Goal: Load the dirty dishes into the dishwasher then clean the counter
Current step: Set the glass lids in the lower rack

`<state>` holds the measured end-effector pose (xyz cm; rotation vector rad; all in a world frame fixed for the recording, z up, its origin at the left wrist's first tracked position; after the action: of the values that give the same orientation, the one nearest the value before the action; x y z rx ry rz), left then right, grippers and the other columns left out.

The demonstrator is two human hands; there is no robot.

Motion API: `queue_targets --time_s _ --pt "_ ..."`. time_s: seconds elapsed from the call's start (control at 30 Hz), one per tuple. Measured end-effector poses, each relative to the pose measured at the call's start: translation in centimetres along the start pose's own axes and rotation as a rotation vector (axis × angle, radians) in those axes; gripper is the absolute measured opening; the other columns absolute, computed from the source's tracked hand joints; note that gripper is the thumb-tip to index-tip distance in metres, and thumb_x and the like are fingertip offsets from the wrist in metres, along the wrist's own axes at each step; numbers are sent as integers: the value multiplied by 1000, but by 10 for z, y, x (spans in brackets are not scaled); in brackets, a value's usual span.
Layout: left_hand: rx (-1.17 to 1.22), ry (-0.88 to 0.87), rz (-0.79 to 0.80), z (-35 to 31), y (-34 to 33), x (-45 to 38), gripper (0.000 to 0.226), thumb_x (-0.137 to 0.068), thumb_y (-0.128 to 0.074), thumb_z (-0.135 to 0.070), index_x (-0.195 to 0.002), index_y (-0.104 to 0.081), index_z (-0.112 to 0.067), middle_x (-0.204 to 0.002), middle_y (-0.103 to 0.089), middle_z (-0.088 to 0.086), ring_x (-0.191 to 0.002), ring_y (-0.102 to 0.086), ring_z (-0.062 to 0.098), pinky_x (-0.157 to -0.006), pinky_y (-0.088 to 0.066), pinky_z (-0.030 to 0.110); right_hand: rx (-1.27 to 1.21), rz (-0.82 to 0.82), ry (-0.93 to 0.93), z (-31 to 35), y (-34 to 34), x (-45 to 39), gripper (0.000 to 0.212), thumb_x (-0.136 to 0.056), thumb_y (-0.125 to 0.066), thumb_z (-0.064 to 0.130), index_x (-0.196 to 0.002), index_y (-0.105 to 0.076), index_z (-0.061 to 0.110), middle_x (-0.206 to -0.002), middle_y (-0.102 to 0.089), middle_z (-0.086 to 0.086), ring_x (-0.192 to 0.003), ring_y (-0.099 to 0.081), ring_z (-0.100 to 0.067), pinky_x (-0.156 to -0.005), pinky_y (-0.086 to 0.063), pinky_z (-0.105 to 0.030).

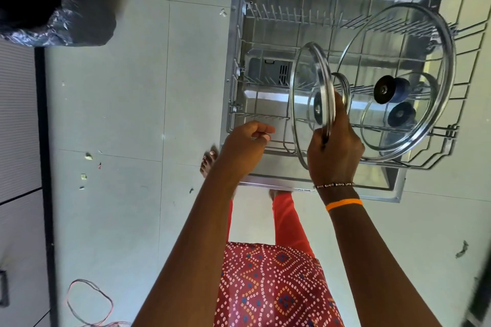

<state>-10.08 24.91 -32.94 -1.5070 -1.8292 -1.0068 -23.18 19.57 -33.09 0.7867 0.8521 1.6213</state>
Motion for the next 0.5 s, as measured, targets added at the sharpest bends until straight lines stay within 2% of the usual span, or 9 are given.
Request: queue_targets --time_s 0.1,0.2,0.3,0.4,0.5 --pt "31 1 -17 0 3 -1 23 -94 -48 -5 -111 -63 -10 -101 -59 -2 -103 -57 16 -99 -45 31 -9 -20 -3 8 0 -3 57 -77 -35 13 -131 -48 2 -70 -65 -19 -50 -58 -31 -54 -45 -27" --pt "34 -7 -17 -1 4 0 23 -94 -48 -6 -112 -63 -10 -102 -58 -3 -102 -56 14 -95 -45 26 20 -26 -41 15 -7 -7 55 -75 -48 2 -129 -49 0 -73 -67 -22 -51 -60 -34 -53 -49 -32" --pt "23 -16 -11 -1 6 0 23 -95 -48 -7 -112 -62 -11 -102 -58 -4 -101 -56 13 -90 -45 23 38 -4 -66 15 -13 -14 56 -74 -50 -1 -130 -48 0 -78 -68 -24 -55 -62 -35 -54 -50 -33" --pt "22 -22 -8 1 7 0 23 -94 -48 -6 -112 -62 -10 -101 -57 -3 -100 -55 12 -94 -45 25 53 35 -137 11 -20 -26 56 -82 -49 -1 -137 -42 6 -94 -67 -23 -72 -63 -39 -63 -46 -34" --pt "37 -27 7 -1 7 -1 24 -95 -47 -5 -114 -61 -8 -101 -57 -2 -97 -54 11 -89 -44 22 75 83 -153 9 -26 -41 55 -87 -47 2 -141 -36 11 -106 -65 -20 -93 -61 -37 -75 -45 -35"
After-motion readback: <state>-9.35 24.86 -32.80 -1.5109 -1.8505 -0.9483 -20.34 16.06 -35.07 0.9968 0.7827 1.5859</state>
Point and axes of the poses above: each hand's wrist, its own x-axis away from the middle knuckle, its own y-axis out of the back of the hand, z = x × y, the point moved 1 cm from there along -x, towards the middle knuckle
